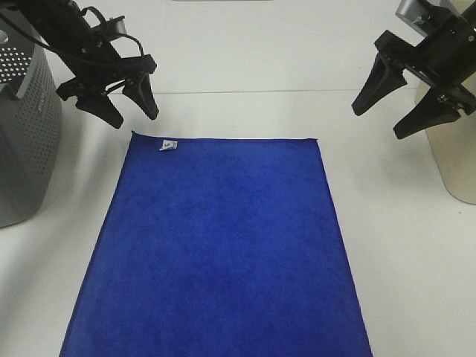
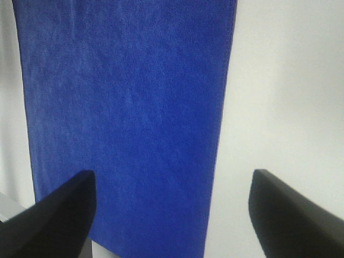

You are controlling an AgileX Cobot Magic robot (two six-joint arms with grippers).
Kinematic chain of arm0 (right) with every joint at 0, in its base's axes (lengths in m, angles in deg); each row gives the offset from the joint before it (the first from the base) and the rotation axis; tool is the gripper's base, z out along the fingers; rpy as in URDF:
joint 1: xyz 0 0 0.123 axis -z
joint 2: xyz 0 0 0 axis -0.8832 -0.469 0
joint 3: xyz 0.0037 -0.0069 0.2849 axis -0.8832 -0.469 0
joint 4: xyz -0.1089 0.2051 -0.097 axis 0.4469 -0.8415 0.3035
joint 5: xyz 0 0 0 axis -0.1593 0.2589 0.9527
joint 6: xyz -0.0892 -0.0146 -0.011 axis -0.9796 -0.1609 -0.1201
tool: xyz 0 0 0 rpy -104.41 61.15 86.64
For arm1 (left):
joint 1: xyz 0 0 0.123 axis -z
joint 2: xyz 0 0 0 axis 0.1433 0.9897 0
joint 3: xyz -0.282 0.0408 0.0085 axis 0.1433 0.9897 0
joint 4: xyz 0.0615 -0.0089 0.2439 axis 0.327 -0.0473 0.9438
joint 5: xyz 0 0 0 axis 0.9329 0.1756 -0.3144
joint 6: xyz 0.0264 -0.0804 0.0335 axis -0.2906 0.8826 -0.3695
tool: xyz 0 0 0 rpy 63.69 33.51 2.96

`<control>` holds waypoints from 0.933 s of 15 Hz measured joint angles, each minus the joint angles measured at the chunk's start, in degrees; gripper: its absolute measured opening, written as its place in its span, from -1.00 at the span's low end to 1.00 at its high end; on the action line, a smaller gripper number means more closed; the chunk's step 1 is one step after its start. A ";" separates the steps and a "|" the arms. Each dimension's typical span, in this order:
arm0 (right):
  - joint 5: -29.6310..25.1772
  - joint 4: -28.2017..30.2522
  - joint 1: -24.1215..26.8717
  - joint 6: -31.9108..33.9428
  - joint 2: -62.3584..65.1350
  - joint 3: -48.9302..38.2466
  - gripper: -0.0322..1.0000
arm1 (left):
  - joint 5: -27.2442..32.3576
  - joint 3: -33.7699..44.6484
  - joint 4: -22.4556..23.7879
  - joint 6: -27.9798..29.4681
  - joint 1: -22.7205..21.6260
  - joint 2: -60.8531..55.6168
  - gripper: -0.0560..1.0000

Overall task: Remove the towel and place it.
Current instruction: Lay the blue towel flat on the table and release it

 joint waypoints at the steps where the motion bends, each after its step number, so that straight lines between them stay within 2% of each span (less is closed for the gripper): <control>1: 1.03 -1.15 0.00 -1.26 -1.49 0.00 0.54 | 0.00 0.00 0.00 0.00 0.00 0.57 0.32; 6: 5.50 -2.75 0.00 -3.27 -8.25 2.23 0.54 | 0.06 -0.06 2.58 0.06 -1.20 1.09 0.32; 10: 4.41 -2.75 0.00 -3.32 -14.73 11.23 0.54 | 0.06 -0.06 4.07 0.06 -2.86 1.66 0.32; 14: 3.72 -2.69 0.00 -3.84 -19.60 15.81 0.54 | 0.06 -0.06 3.44 0.06 -4.35 4.87 0.32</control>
